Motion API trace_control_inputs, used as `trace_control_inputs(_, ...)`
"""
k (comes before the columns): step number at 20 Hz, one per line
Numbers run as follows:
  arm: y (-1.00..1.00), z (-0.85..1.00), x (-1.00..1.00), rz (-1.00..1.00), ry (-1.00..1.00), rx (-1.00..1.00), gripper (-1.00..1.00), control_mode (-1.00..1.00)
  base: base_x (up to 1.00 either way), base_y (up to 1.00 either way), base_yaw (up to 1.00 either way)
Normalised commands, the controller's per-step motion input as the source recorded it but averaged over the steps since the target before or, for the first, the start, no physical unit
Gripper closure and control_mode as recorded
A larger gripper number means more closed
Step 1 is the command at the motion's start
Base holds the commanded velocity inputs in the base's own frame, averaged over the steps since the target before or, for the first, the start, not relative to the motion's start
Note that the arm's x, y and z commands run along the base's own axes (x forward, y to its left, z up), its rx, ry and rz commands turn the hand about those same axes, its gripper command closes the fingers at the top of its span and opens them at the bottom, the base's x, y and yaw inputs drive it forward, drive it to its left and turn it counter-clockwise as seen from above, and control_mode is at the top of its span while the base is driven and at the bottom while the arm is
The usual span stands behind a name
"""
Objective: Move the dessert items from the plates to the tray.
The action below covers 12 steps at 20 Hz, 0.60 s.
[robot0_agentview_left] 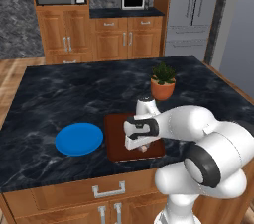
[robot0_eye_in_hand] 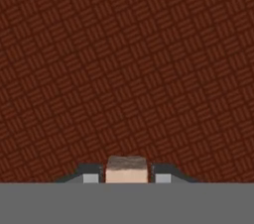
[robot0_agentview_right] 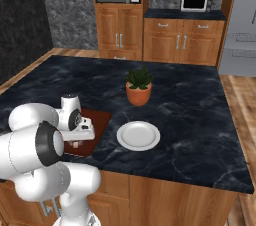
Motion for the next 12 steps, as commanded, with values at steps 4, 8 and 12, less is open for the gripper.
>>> trace_control_inputs(4, -0.01, -0.02, 0.0, 0.0, -0.04, 0.0, -1.0, -1.0, 0.0, 0.0, 0.0)
trace_control_inputs(8, -0.2, 0.25, -0.02, 0.0, -0.05, 0.0, -1.0, -1.0, 0.0, 0.0, 0.0)
trace_control_inputs(12, -0.34, 0.85, -0.24, 0.0, -0.09, 0.05, -1.0, -1.0, 0.0, 0.0, 0.0)
